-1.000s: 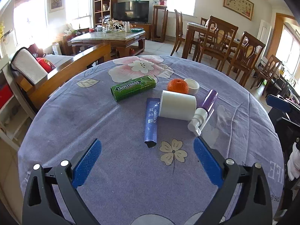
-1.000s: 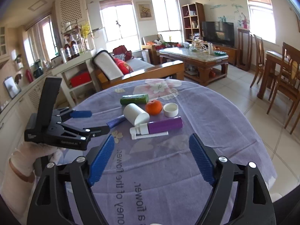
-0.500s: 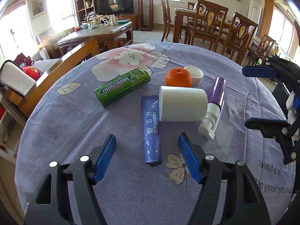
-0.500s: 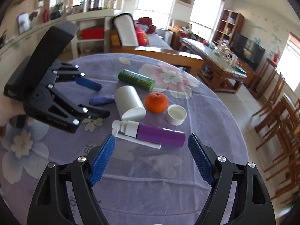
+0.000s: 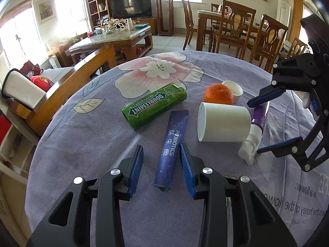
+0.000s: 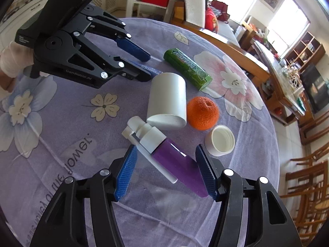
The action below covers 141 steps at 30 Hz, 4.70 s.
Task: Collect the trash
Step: 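Grasp the blue probiotic stick with the left tool while the right tool grasps the purple spray bottle, then carry the stick and spray bottle to the black bin and release both inside, then move both open tools back over the table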
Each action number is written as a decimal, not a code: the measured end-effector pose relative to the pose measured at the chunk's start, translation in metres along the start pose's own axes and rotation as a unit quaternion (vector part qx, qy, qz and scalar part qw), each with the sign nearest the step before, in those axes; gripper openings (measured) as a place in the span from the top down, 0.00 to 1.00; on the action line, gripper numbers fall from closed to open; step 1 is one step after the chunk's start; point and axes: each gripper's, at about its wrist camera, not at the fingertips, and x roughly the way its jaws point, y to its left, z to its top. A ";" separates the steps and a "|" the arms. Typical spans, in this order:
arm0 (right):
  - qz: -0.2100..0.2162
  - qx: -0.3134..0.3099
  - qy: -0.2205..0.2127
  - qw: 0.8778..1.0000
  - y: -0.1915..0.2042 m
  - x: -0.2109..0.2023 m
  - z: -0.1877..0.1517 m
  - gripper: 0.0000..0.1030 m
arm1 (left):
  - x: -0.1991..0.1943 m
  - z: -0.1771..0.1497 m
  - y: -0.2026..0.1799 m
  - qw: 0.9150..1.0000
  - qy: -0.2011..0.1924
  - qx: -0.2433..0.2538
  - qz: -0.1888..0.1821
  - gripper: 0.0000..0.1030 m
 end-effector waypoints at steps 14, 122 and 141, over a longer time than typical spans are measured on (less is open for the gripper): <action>0.049 0.059 0.019 0.997 0.002 -0.003 0.004 0.71 | 0.001 0.005 0.000 0.999 -0.005 0.024 -0.025 0.89; -0.295 0.675 -0.286 0.613 0.085 -0.284 -0.608 0.52 | 0.003 0.033 -0.518 0.900 -0.067 0.258 -0.343 0.36; -0.229 0.579 -0.285 0.728 0.073 -0.263 -0.425 0.39 | -0.066 0.015 -0.297 0.968 -0.171 0.105 -0.148 0.07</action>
